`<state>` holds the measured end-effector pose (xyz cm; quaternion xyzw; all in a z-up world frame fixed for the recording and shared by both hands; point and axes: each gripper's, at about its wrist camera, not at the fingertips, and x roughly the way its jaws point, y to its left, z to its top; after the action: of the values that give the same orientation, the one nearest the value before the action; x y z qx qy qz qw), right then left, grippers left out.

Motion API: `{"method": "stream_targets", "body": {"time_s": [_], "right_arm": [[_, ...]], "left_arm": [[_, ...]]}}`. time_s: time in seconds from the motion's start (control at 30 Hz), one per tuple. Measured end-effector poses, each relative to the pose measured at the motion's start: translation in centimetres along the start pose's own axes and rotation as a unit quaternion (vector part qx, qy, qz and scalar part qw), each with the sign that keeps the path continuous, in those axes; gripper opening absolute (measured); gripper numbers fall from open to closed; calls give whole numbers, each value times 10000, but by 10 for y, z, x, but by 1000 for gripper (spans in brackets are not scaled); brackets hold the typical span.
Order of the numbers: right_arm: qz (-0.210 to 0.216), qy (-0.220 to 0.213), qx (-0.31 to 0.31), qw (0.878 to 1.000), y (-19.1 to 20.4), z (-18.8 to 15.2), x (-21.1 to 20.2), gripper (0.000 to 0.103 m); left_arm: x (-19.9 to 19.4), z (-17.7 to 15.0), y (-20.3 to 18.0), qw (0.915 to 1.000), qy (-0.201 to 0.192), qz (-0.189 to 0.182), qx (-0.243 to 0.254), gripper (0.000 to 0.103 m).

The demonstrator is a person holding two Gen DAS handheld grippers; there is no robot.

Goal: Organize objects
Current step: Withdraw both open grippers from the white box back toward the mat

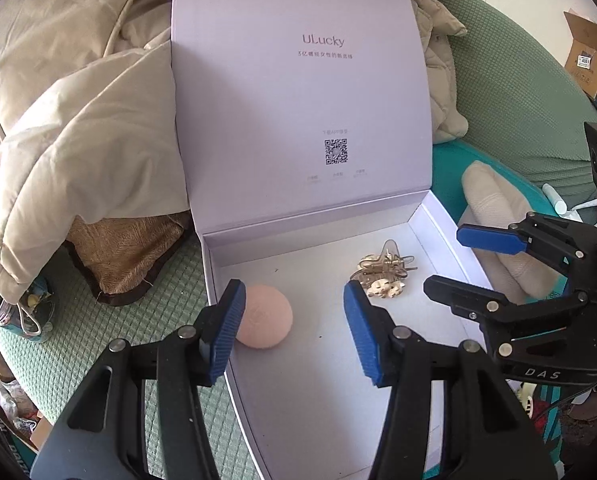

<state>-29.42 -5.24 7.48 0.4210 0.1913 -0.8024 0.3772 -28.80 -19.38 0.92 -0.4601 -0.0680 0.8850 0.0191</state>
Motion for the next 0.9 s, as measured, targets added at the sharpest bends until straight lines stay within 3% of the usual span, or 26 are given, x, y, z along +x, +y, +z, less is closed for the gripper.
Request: {"method": "stream_targets", "body": {"time_s": [0.4, 0.9], "right_arm": [[-41, -330, -66, 9994, 8, 0, -47, 58], [-63, -651, -164, 9977, 22, -23, -102, 58]], "left_arm": [[-66, -3, -5, 9996, -289, 34, 47, 49], [-128, -25, -29, 9986, -523, 101, -4, 49]]}}
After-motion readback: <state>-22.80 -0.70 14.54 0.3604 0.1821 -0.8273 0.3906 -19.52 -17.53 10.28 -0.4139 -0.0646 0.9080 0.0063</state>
